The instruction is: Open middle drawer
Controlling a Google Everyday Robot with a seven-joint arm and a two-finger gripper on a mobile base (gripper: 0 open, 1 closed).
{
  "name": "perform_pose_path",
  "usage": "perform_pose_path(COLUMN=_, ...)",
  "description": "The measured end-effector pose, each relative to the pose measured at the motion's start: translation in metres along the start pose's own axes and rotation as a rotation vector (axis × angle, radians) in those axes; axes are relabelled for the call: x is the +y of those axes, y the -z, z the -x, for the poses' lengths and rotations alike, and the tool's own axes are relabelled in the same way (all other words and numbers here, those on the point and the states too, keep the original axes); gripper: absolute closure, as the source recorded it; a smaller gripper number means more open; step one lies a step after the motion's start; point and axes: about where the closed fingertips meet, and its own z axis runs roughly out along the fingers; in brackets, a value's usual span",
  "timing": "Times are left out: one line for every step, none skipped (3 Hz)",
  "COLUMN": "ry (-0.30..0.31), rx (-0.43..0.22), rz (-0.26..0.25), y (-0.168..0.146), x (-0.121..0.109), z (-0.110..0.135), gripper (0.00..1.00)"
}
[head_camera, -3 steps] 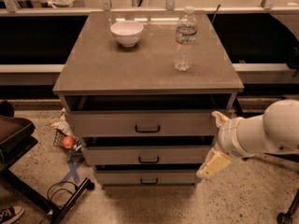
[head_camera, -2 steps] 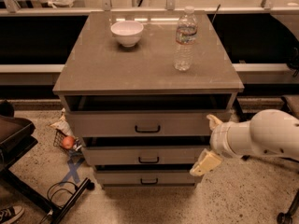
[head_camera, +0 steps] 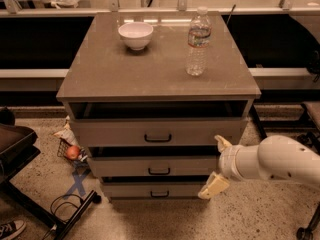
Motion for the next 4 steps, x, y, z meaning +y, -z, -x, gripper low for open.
perform_pose_path(ry=0.037, rx=-0.041, rz=0.038, y=-0.054, x=0.019, z=-0.032, gripper=0.00)
perform_pose_path(ry=0.075, rx=-0.051, rz=0.064, y=-0.083, x=0.027, z=-0.043, gripper=0.00)
perform_pose_path(ry=0.112, rx=-0.042, rz=0.094, y=-0.111, x=0.030, z=-0.048, gripper=0.00)
perform_pose_path(ry=0.112, rx=-0.042, rz=0.094, y=-0.111, x=0.030, z=-0.048, gripper=0.00)
